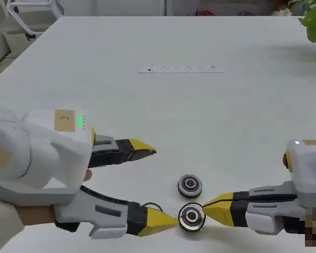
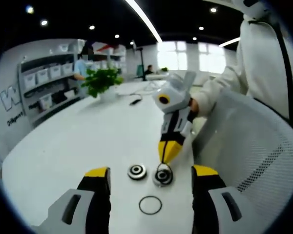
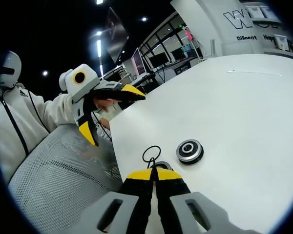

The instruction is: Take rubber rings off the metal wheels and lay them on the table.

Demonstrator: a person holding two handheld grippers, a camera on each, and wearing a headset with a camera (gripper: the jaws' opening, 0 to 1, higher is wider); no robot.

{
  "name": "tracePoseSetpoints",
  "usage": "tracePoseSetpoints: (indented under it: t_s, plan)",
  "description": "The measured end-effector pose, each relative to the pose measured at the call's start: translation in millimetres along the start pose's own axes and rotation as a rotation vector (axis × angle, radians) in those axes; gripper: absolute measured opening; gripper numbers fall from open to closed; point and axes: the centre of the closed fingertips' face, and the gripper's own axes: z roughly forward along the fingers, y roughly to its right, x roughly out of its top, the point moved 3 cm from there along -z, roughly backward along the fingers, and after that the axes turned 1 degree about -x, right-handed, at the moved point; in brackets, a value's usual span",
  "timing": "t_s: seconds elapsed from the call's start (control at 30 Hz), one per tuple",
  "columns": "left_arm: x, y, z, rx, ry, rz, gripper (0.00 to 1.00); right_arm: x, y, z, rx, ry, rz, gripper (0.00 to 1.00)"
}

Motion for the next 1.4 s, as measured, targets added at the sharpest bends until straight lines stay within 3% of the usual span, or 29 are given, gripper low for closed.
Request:
tracePoseSetpoints:
  t_s: [0.2,0.57,0.93,1.4]
  plan:
    - [-2.2,-1.4,-21.5,0.039,-0.031,0.038,0.74,2.0,0.2,-1.6,-0.006,0.003,-0.008,0.0]
    - [2.3,-7.0,-53.6,0.092,-0.03,0.032,0.85,8.9,-3.1,-5.9,-0.016,0.016,-0.022,0.0]
    - [-9.2,-8.4,-81.0,0.157,-0.04,-0.014,0.96,12.8,-7.8,-7.1,-0.015,0.012,-0.036,0.0]
    - [-30.3,-7.4,-110.2,0.24,-0.056,-0.086,1.0,21.3,-15.9,-4.1,0.015,-0.02,-0.074,0.0]
